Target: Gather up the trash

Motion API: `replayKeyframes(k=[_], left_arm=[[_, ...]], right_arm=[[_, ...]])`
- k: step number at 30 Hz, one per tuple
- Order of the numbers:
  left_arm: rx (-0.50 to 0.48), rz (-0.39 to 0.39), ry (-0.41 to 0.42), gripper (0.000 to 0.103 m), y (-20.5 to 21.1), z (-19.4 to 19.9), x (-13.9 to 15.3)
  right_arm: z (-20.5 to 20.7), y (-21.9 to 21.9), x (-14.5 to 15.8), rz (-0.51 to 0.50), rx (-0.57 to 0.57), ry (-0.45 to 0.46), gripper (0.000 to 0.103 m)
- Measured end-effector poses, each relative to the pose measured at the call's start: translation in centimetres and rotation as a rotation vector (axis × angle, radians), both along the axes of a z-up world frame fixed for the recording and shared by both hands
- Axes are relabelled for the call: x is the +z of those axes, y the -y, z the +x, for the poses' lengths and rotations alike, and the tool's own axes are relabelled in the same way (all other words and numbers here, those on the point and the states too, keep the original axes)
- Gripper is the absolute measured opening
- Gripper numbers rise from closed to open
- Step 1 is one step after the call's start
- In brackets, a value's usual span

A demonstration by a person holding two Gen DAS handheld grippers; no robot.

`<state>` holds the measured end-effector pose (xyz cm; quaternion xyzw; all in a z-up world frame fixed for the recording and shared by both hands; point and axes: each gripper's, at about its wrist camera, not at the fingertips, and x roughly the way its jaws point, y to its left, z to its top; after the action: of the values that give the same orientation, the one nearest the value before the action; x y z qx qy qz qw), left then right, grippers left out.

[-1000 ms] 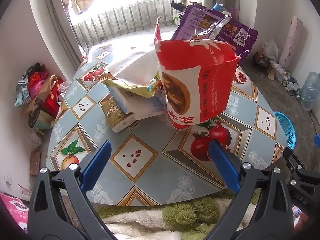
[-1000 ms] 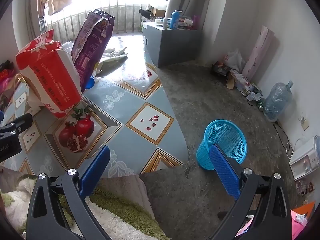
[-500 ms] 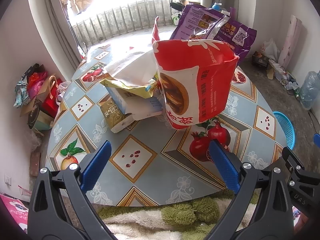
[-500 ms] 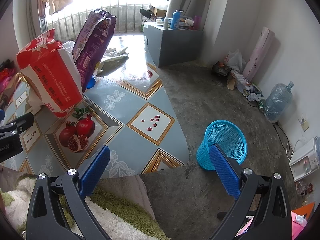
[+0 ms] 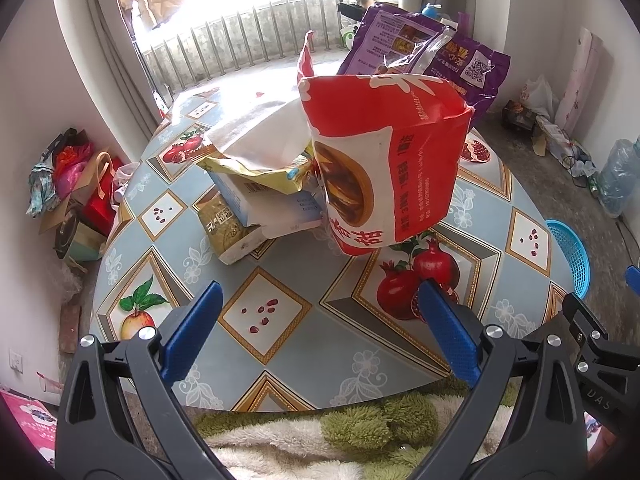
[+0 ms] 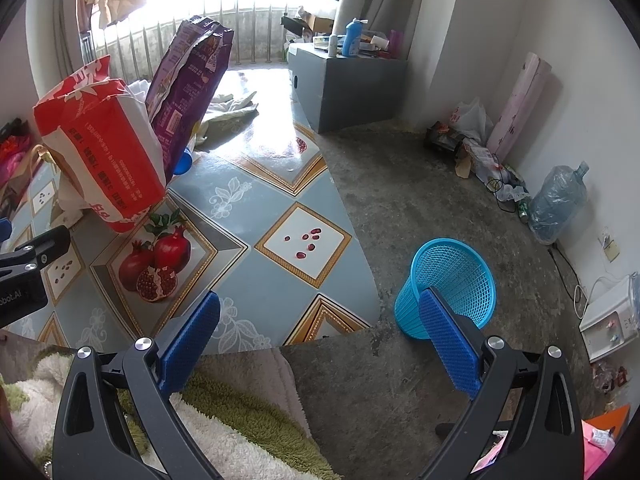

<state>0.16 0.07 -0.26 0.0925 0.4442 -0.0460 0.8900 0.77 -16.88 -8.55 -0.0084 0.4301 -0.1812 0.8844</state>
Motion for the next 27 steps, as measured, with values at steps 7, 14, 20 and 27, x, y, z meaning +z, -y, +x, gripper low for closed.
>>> replayKeyframes(k=[7,14,20,27], left_arm=[[0.0,0.0,-0.001,0.094,0.02,-0.02,0.01],[-0.003,0.001,-0.006,0.094,0.12,-0.14,-0.06],[-0.001,0.001,-0.005,0.094,0.12,-0.13,-0.07],[-0.002,0.001,-0.006,0.094,0.09,-0.08,-0.05]], right_arm=[[0.01,-0.02,0.0,0.0,0.0,0.0,0.097],[0.02,-0.05,0.01,0.002,-0.001,-0.001,0.097],[0.02,-0.06,0.02,0.003,-0.001,0.0,0.097],[0.04,-0.08,0.05,0.002,0.0,0.0,0.097]])
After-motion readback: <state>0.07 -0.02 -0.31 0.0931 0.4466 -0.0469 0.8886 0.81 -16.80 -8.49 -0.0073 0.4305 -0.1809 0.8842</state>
